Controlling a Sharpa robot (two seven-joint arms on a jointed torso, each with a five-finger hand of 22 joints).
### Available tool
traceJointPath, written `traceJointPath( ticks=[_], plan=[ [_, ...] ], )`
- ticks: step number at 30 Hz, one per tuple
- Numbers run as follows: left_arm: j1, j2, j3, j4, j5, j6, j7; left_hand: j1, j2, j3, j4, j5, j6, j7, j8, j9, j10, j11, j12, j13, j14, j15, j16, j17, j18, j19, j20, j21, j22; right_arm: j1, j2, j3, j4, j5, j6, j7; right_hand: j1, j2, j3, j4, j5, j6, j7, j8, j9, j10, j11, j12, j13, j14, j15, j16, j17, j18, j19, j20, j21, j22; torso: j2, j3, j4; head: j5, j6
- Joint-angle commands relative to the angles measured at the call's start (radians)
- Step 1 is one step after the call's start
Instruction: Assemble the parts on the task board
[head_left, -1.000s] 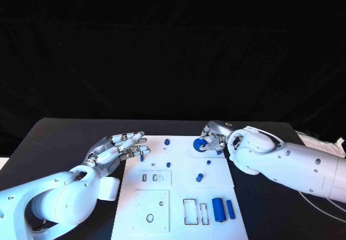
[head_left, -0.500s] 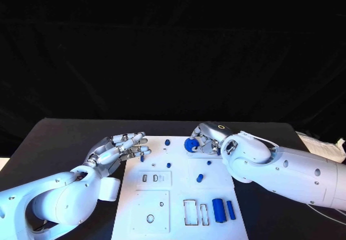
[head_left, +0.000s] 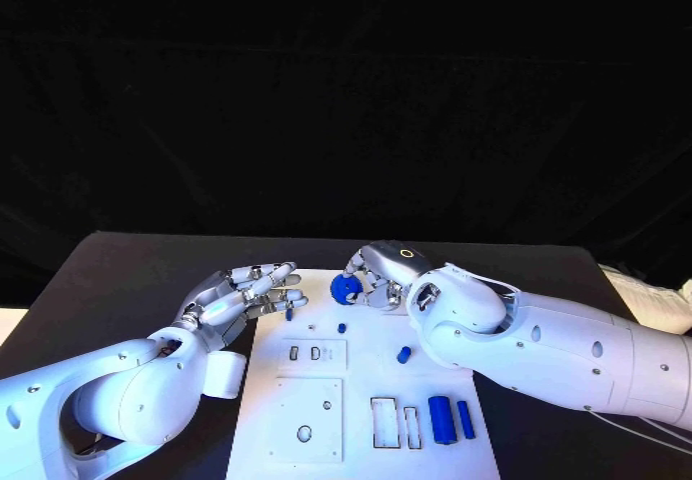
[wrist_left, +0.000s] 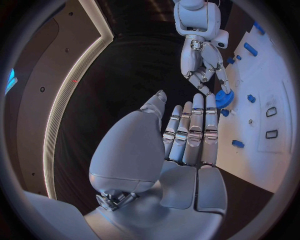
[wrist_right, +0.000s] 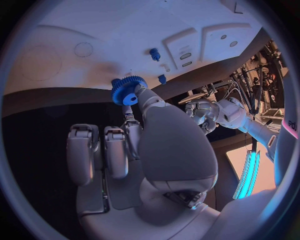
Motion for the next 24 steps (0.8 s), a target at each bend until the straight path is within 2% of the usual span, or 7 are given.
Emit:
traceJointPath(
  ticks=[1,3,6,11,18,24],
  plan=[
    [0.001,0.002,0.001,0.0,0.0,0.022,0.004,0.001,0.006,0.003,-0.005,-0.006,0.0,0.002,-0.005,-0.001,0.0,0.002,-0.005,-0.001,0.002,0.006,-0.006,0.001,0.005,0.005,-0.001,-0.004,-0.001,-0.002,0.023,-0.004,-0.021,-0.035,0.016,-0.007,-0.011,-0.002,0.034,0.025,0.001,0.06,-0.034,0.001,0.082,0.009,-0.002,-0.005,0.049,0.09,-0.004,0.001,0.194,-0.02,0.022,-0.006,0.005,0.068,0.001,0.0015,-0.0004,0.004,-0.002],
    [0.001,0.002,0.001,0.0,0.0,0.022,0.004,0.001,0.006,0.003,-0.005,-0.006,0.0,0.002,-0.005,-0.001,0.0,0.002,-0.005,-0.001,0.002,0.006,-0.006,0.001,0.005,0.005,-0.001,-0.004,-0.001,-0.003,0.04,-0.008,-0.036,-0.036,0.021,-0.005,-0.012,-0.002,0.035,0.024,0.0,0.059,-0.033,0.0,0.082,0.009,-0.002,-0.005,0.048,0.09,-0.004,0.001,0.194,-0.02,0.022,-0.006,0.005,0.068,0.001,0.0017,-0.0024,0.007,-0.003],
    [0.001,0.003,0.001,-0.001,0.0,0.022,0.005,0.001,0.006,0.003,-0.005,-0.006,0.0,0.002,-0.005,-0.001,0.0,0.002,-0.005,-0.001,0.002,0.006,-0.006,0.001,0.005,0.005,-0.001,-0.004,-0.001,-0.004,0.059,-0.012,-0.058,-0.036,0.023,-0.002,-0.016,-0.004,0.038,0.024,-0.002,0.056,-0.032,-0.003,0.082,0.008,-0.001,-0.008,0.047,0.09,-0.003,-0.001,0.191,-0.02,0.022,-0.006,0.005,0.068,0.001,0.001,-0.0016,0.007,-0.003],
    [0.001,0.002,0.001,0.0,0.0,0.022,0.004,0.001,0.006,0.003,-0.005,-0.006,0.0,0.002,-0.005,-0.001,0.0,0.002,-0.005,-0.001,0.002,0.006,-0.006,0.001,0.005,0.005,-0.001,-0.004,-0.001,-0.005,0.087,-0.017,-0.097,-0.048,0.009,0.004,-0.025,-0.01,0.046,0.023,-0.006,0.047,-0.027,-0.012,0.081,0.004,0.003,-0.017,0.043,0.089,-0.001,-0.002,0.188,-0.021,0.022,-0.004,0.005,0.069,0.001,0.0023,-0.0034,0.011,-0.004],
    [0.002,0.002,0.001,0.0,0.0,0.022,0.004,0.001,0.006,0.003,-0.005,-0.006,0.0,0.002,-0.005,-0.001,0.0,0.002,-0.005,-0.001,0.002,0.006,-0.006,0.001,0.005,0.005,-0.001,-0.004,-0.001,-0.006,0.115,-0.023,-0.128,-0.046,0.015,0.01,-0.047,-0.023,0.056,0.026,-0.033,0.025,-0.015,-0.032,0.076,-0.006,0.013,-0.042,0.029,0.087,0.007,-0.007,0.18,-0.02,0.02,0.002,0.003,0.066,0.002,0.0026,-0.0032,0.013,-0.005],
    [0.002,0.002,0.001,0.0,0.0,0.021,0.004,0.001,0.006,0.003,-0.005,-0.006,0.0,0.002,-0.005,-0.001,0.0,0.002,-0.005,-0.001,0.002,0.006,-0.006,0.001,0.005,0.005,-0.001,-0.004,-0.001,-0.006,0.123,-0.026,-0.14,-0.038,0.036,0.015,-0.088,-0.056,0.05,0.038,-0.057,-0.042,0.011,-0.079,0.057,-0.022,0.035,-0.083,0.005,0.086,0.026,-0.011,0.172,-0.019,0.017,0.018,0.0,0.061,0.001,0.0034,-0.0059,0.013,-0.004]
  ],
)
